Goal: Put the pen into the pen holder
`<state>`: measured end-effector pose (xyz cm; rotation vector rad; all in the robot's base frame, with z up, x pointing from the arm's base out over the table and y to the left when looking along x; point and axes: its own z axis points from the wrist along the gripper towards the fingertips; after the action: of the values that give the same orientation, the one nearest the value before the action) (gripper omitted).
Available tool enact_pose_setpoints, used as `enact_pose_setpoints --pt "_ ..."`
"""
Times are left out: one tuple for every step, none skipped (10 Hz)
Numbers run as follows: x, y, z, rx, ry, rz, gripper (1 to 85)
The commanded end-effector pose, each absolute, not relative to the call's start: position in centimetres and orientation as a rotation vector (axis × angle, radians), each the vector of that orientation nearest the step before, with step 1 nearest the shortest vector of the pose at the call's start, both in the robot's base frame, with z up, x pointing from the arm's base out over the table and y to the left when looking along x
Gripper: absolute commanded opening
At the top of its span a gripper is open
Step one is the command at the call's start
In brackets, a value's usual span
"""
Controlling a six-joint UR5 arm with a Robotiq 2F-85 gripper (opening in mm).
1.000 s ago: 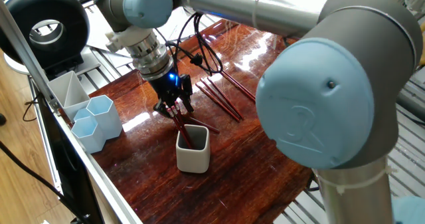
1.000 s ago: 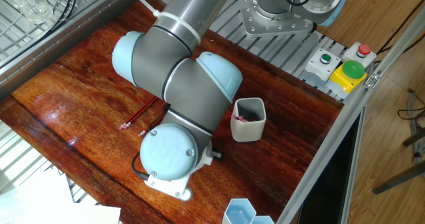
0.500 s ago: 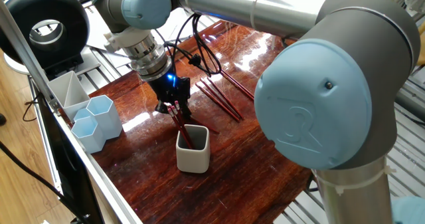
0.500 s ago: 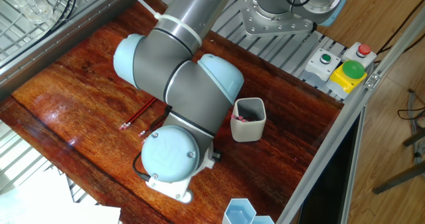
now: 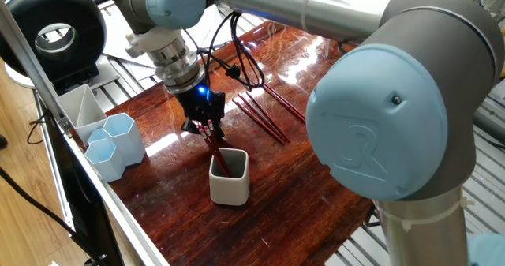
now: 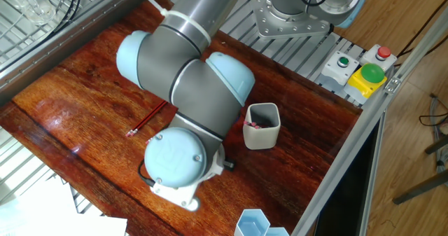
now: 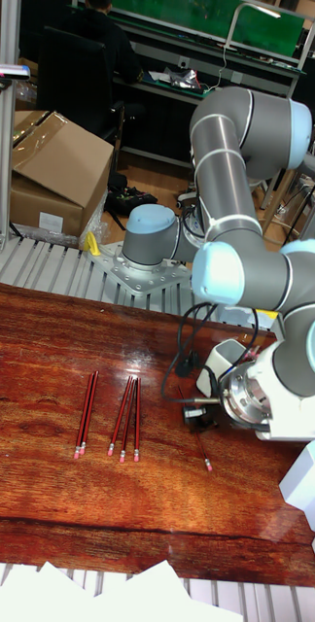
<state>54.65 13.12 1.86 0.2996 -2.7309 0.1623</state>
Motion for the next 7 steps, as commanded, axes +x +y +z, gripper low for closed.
enact_pose_setpoints --pt "53.2 13.9 6.3 0.295 -2.768 0.114 1.0" --pt "51.9 13.6 8.5 0.295 -2.784 0.114 1.0" --pt "50.5 13.0 10.3 0.301 -2.797 0.112 1.0" --pt "49.1 12.8 11.6 0.281 -2.817 0.115 1.0" --pt "48.7 12.5 12.0 0.263 -2.837 0.137 1.0" --pt "49.1 12.5 11.9 0.299 -2.848 0.133 1.0" --pt "49.5 13.4 11.7 0.338 -2.863 0.08 1.0"
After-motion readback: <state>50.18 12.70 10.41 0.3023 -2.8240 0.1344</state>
